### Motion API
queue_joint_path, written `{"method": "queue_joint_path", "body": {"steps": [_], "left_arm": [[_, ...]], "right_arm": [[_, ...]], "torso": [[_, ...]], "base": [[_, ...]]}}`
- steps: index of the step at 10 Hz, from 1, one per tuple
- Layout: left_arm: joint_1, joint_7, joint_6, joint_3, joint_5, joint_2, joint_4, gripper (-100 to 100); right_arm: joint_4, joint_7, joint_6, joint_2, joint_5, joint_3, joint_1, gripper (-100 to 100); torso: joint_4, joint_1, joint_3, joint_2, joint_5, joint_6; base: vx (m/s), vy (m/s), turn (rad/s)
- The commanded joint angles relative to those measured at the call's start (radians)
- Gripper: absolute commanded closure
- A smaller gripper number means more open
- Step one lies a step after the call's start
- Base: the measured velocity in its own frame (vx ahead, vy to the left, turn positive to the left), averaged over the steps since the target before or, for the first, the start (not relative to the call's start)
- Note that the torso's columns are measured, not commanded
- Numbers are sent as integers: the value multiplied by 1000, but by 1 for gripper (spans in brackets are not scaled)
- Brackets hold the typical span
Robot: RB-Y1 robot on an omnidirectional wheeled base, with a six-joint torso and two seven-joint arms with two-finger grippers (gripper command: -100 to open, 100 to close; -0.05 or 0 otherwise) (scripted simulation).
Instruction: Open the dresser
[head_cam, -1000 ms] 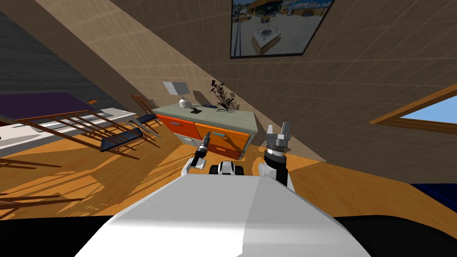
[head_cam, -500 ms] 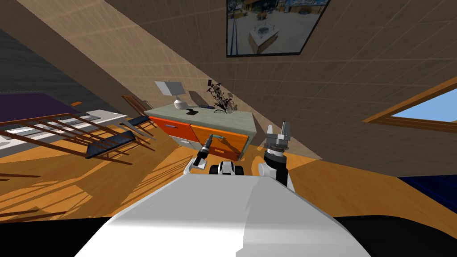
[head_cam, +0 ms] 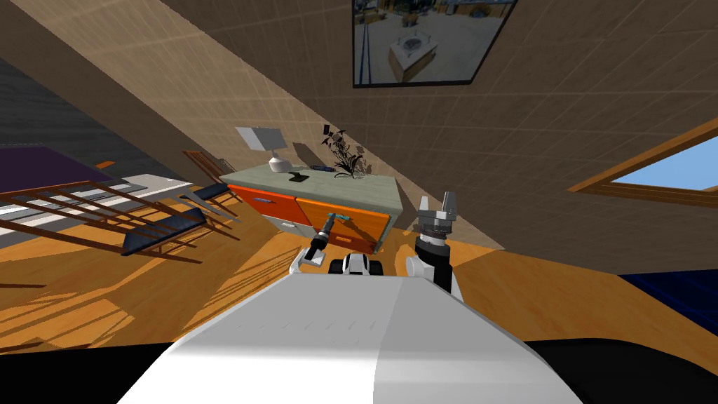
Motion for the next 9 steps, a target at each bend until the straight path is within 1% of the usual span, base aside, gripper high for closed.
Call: {"method": "queue_joint_path", "body": {"steps": [1,4,5,6,9], "left_arm": [[13,2,6,-7,1,6,-20,100],[33,5,16,-18,2,15,-51,100],[27,4,12,-15,1,12,-41,100],[17,5,24,-14,1,12,-37,-100],[3,6,38,-12,0,12,-28,-100]], "right_arm": [[0,0,0,0,0,0,0,0],[0,0,0,0,0,0,-1,0],[0,0,0,0,0,0,0,0],[0,0,0,0,0,0,0,0],[0,0,0,0,0,0,0,0]], "torso": [[0,0,0,-1,0,0],[1,0,2,3,0,0],[0,0,0,-1,0,0],[-2,-1,-5,-8,0,0],[-2,-1,-5,-8,0,0]], "base": [[-117,29,34],[-203,30,25],[-96,20,4],[67,-7,-50],[144,-23,-34]]}}
